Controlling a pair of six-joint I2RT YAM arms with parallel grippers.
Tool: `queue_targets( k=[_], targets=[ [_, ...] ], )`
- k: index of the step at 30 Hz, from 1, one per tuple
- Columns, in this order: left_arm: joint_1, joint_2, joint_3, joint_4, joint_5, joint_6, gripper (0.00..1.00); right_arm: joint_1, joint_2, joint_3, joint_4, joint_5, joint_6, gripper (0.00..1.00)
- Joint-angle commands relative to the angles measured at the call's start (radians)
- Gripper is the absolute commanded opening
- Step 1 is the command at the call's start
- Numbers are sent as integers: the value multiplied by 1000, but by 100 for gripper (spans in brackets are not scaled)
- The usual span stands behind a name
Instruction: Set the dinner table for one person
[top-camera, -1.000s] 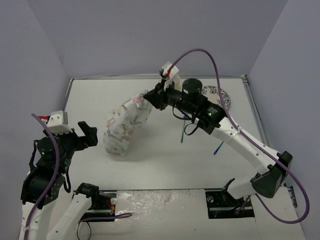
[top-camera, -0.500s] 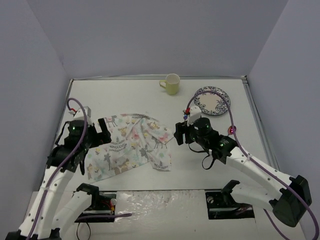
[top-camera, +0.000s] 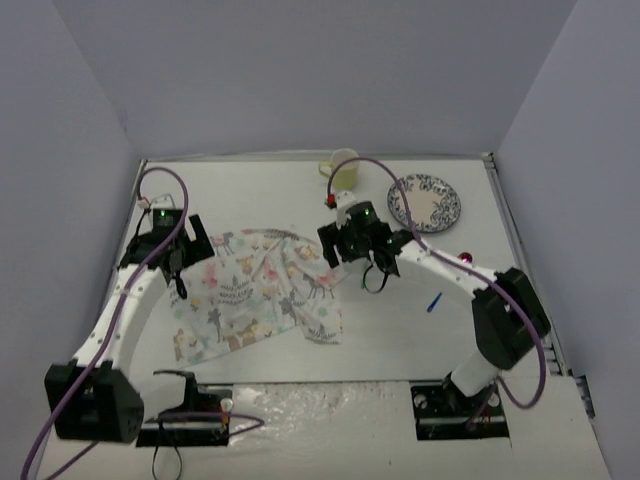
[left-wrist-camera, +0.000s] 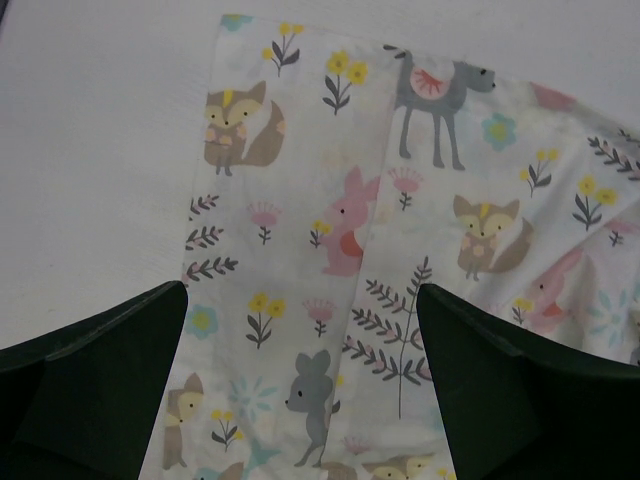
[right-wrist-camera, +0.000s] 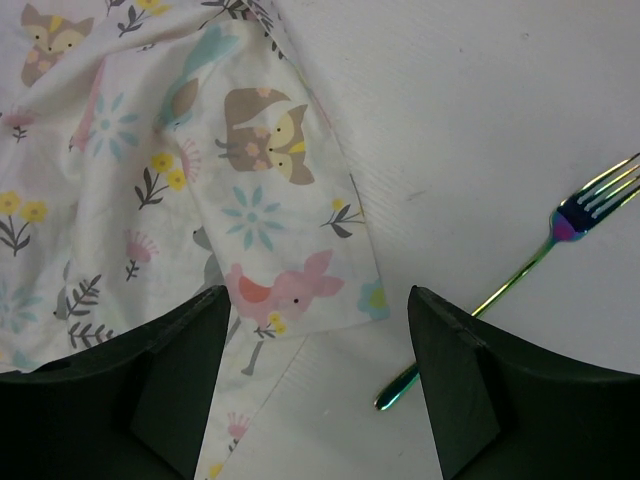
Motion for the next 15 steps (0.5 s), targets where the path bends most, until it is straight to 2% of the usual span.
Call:
queue_targets(
  k=[1,9,15],
  targets=[
    [82,130,104,127,-20,-21,97,-46,116,128,73,-92,-26,69],
    [265,358,189,204,74,-67,97,-72,253,171,70,-144,-45,69],
    [310,467,264,243,81,-90,97,-78,275,158,69,-147,-60,68]
  ],
)
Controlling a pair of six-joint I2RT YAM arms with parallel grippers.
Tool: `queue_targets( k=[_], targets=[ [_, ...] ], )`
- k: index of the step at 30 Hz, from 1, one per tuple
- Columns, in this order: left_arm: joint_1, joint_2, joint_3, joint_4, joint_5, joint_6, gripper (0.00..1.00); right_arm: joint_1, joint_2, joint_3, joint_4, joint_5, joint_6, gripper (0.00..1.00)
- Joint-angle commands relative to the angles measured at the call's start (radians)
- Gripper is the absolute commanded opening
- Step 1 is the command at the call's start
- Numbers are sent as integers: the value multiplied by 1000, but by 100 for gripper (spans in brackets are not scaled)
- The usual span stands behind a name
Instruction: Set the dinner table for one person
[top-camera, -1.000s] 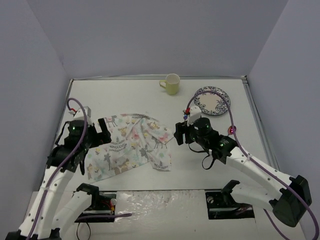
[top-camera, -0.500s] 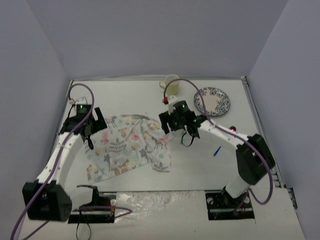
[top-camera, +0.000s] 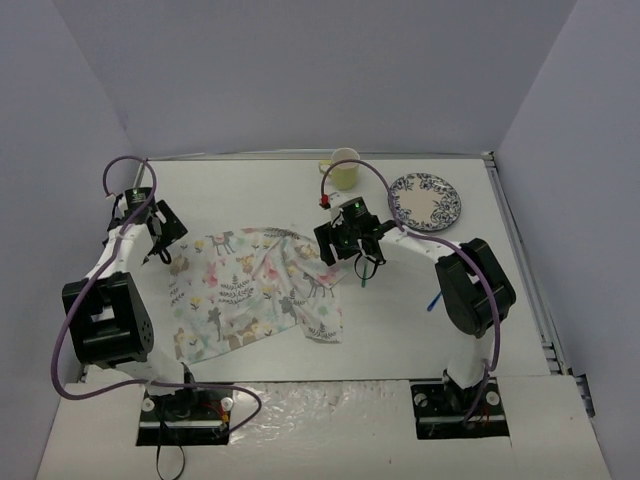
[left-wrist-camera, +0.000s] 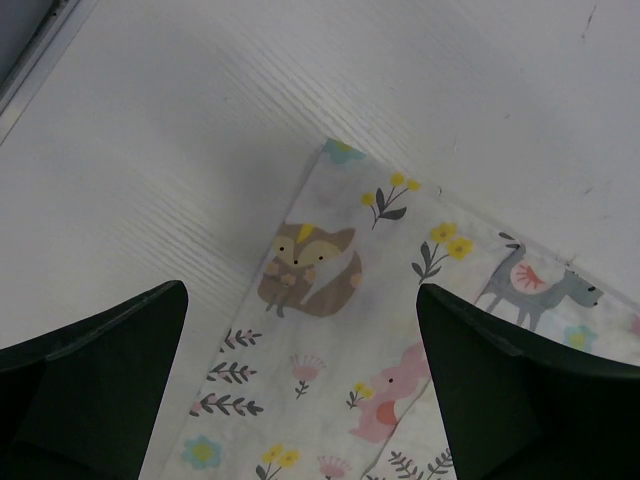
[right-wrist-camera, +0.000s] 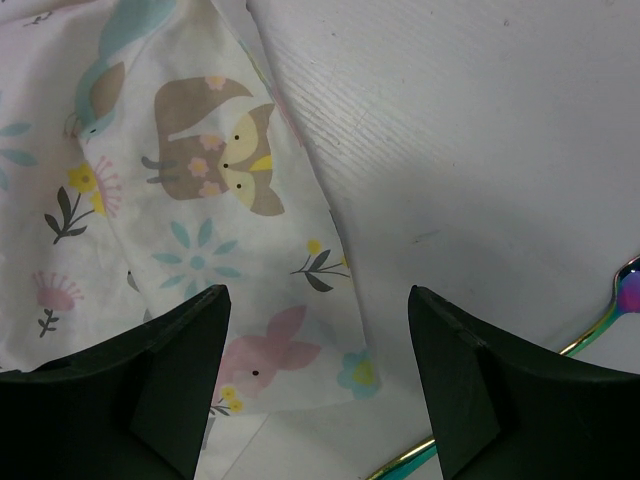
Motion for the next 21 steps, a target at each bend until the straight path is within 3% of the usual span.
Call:
queue_targets(
  k=[1,10,21],
  targets=[
    [19,43,101,80,21,-33,97,-7,-16,24,39,-27,-24,68],
    [43,234,178,83,89,68,96,-7,-61,-8,40,-42,-24,68],
    [49,347,194,53,143,144,93,-7,-116,-26,42,-60,-21,72]
  ],
)
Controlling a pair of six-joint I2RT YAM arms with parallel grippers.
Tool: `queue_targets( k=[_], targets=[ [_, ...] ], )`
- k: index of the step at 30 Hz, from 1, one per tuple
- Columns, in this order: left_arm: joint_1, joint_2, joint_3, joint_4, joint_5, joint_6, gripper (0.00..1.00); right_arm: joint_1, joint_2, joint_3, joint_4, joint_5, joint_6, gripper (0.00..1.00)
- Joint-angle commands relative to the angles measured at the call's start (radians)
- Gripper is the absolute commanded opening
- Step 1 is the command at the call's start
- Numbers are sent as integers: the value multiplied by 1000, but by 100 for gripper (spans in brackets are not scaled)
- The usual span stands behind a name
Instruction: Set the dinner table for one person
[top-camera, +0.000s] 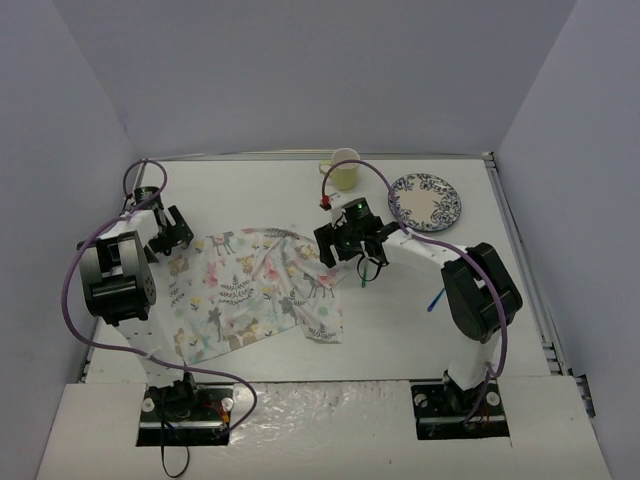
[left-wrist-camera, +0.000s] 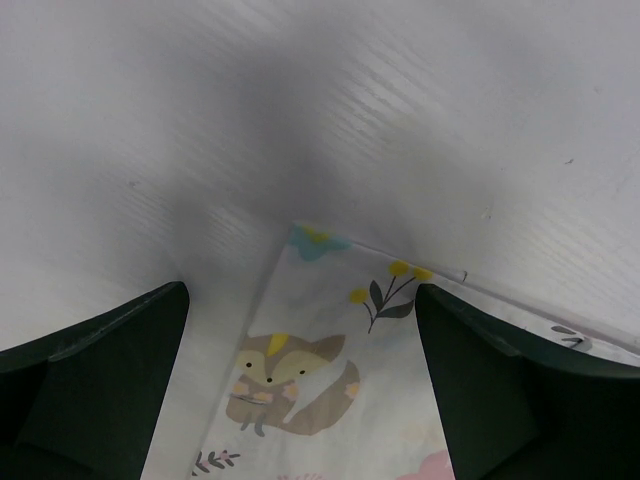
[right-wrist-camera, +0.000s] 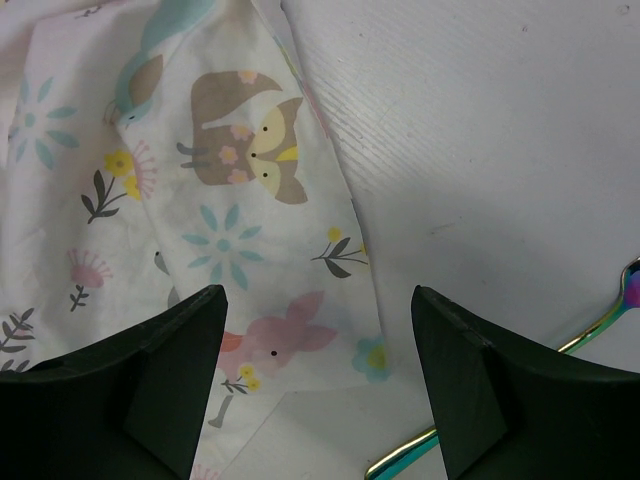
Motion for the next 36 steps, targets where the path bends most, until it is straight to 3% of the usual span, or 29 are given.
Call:
queue_targets(
  k=[1,7,19,25,36],
  targets=[
    [14,22,42,8,47,44,93,-6,-79,0,37,-23,-8,72],
    [19,59,50,-10,67,52,84,-8,-87,-15,37,-9,-6,73],
    [9,87,1,2,91,40,25,-7,-98,-30,35,12,9,74],
    [8,80,4,5,113,48,1,-18,-88,-36,31,23,22,74],
    [1,-24,-8,10,130,58,0,-41,9,9,13,45,55,75]
  ],
)
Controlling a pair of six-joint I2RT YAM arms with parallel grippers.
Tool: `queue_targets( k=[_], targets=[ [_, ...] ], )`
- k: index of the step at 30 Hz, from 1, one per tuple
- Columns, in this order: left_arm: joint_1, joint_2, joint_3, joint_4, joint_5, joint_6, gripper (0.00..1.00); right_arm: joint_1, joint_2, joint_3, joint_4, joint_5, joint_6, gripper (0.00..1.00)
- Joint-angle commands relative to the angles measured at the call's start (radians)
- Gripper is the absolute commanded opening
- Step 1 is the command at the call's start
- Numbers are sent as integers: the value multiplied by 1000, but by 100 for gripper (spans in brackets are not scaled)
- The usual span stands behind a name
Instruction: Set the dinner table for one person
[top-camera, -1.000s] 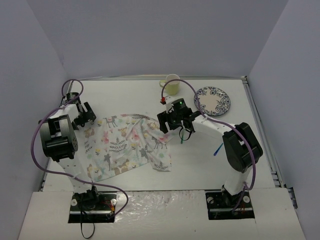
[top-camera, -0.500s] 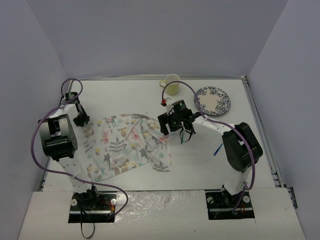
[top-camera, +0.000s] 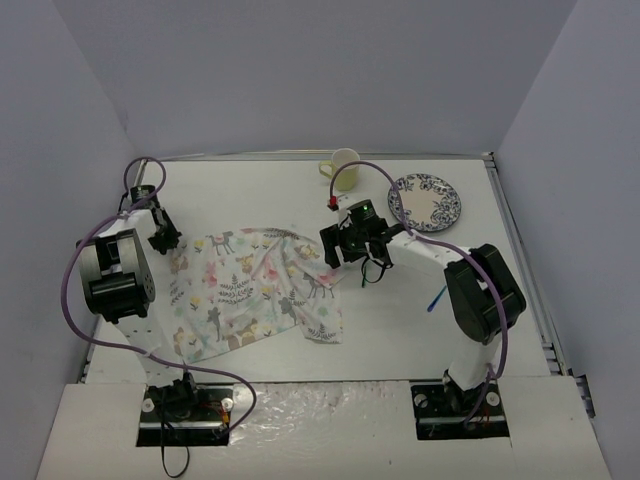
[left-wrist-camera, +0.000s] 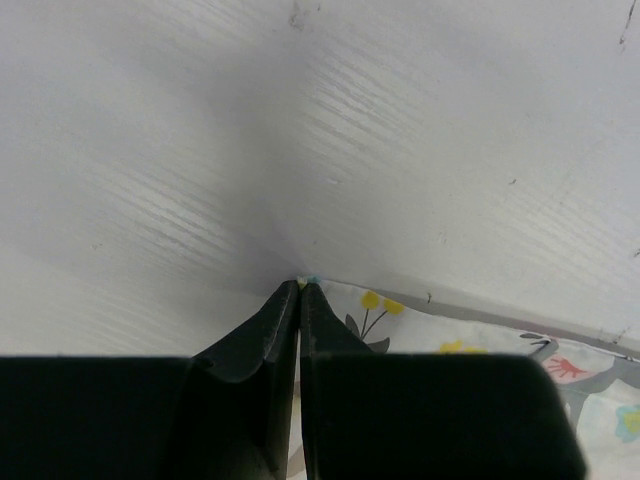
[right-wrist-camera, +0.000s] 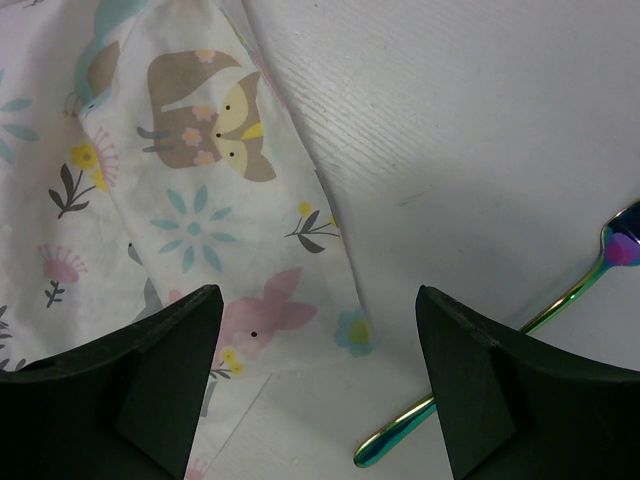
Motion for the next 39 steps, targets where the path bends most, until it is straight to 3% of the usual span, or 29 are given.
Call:
queue_targets(
  k=[1,8,12,19,23,27,35,39],
  targets=[
    [-13,-62,-27,-49,29,0,0,-14,39,51,13,21,16,75],
    [-14,-86,-13,-62,29,-1,0,-16,90,60,-2,-33,11,71],
    [-14,-87,0,-80,27,-1,0,-16,109,66,-18,-74,1,63],
    [-13,-116,15,-90,21,-1,0,-16,141,85,-48,-109,-8,32],
    [-13,-124,15,-87,22,-6,0,-15,154,94,-53,-124,-13,21],
    [-13,-133,23,-93,25,-4,0,-16,142,100,-58,-91,-18,0],
    [-13,-273,102,-133,44,-17,0,-16,-51,167,-139,51,-50,0],
    [-13,-335,252,-186,41,-26,0,-18,-104,306,-196,171,-127,0]
  ],
)
